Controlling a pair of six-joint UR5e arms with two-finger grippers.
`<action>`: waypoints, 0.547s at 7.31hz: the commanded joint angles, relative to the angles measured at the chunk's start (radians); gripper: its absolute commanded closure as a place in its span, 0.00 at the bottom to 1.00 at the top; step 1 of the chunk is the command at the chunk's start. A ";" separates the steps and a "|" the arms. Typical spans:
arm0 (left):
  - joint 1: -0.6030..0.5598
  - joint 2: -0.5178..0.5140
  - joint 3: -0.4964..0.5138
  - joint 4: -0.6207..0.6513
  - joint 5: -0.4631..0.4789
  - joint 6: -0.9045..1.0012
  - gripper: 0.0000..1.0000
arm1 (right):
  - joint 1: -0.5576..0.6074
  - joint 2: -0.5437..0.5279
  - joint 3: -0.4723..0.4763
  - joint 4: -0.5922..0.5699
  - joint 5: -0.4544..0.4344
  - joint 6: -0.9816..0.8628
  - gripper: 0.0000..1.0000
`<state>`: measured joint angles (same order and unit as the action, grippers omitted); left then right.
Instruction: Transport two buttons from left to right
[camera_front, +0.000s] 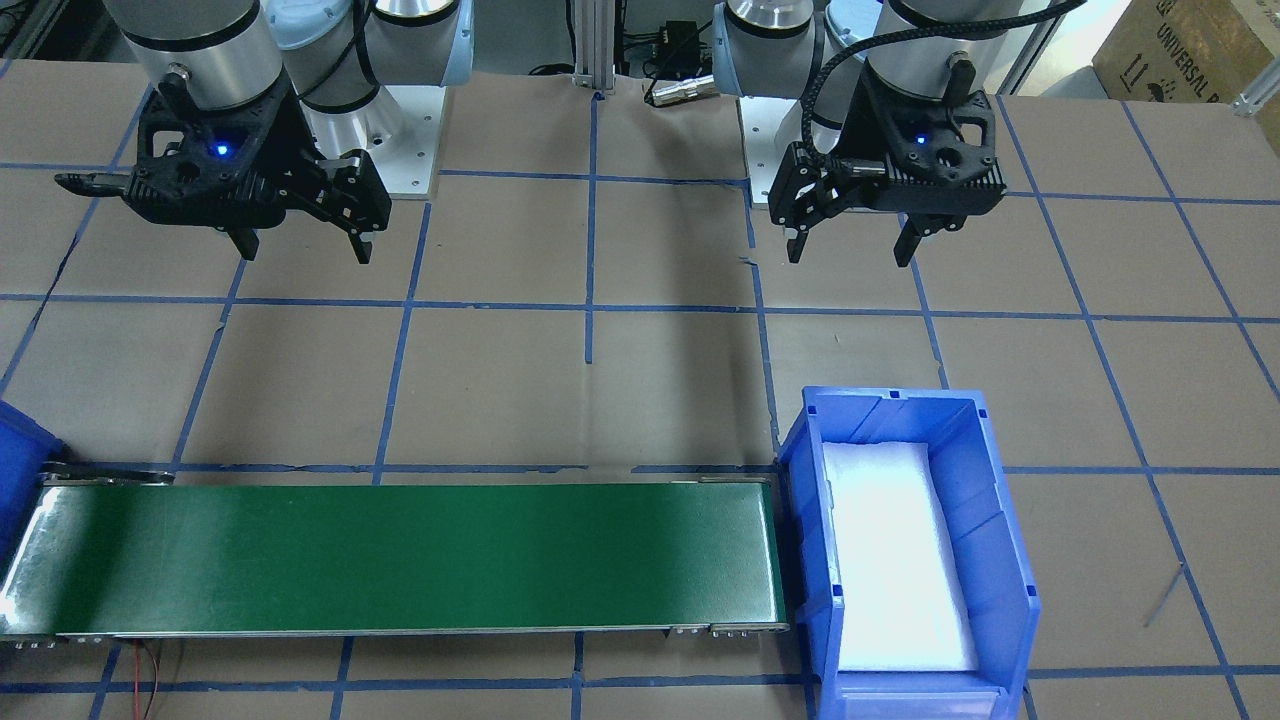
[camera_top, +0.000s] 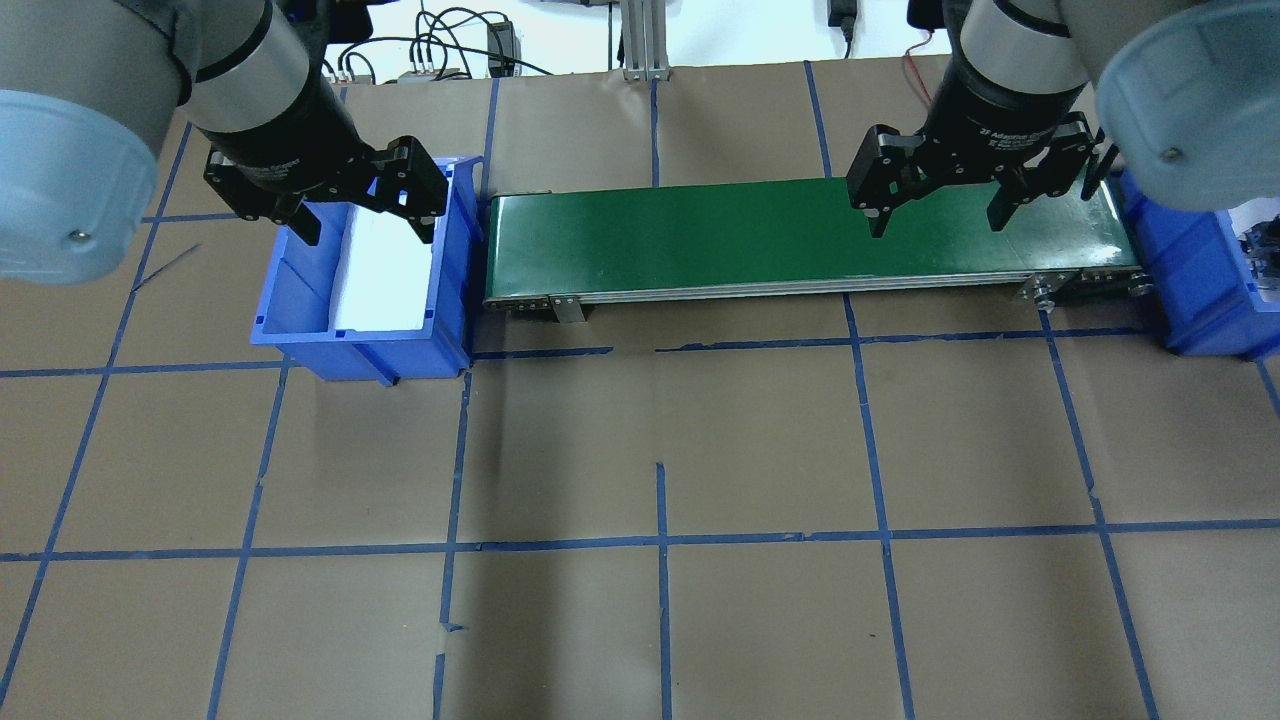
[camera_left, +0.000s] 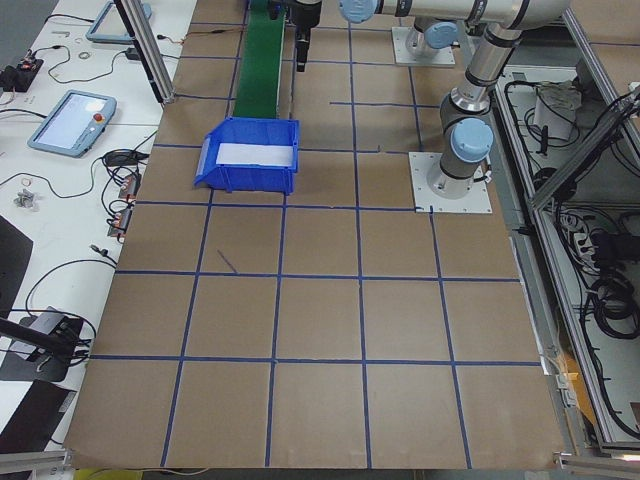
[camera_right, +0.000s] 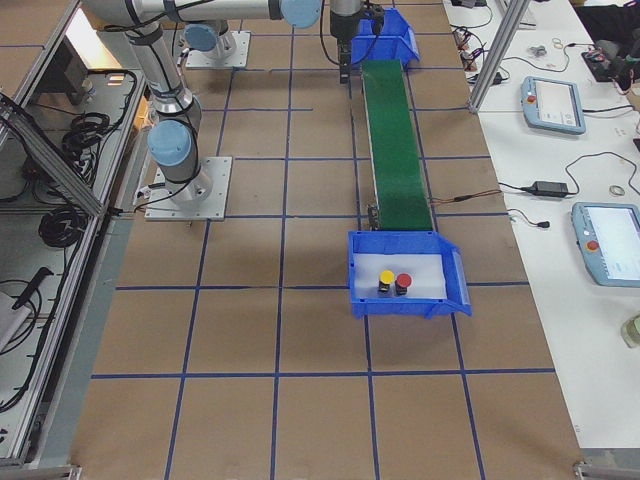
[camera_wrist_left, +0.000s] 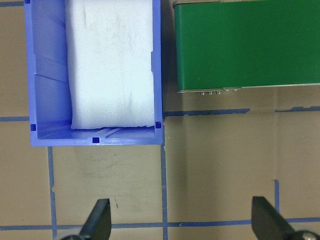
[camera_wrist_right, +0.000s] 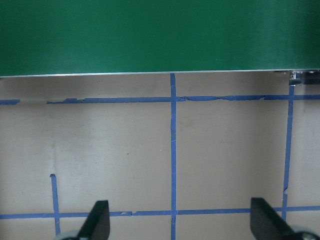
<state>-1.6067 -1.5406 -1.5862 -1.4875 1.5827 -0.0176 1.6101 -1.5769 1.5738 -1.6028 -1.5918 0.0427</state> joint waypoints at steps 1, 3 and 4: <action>-0.002 -0.001 -0.011 0.001 0.003 0.001 0.00 | -0.003 0.000 -0.001 0.000 0.001 -0.001 0.00; -0.004 -0.007 -0.032 -0.019 0.003 0.001 0.00 | -0.012 0.000 -0.003 0.001 0.003 -0.009 0.00; -0.004 -0.009 -0.034 -0.017 0.000 -0.001 0.00 | -0.009 0.000 -0.002 0.003 0.003 -0.009 0.00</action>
<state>-1.6099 -1.5465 -1.6147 -1.5019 1.5853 -0.0172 1.6007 -1.5765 1.5714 -1.6016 -1.5898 0.0348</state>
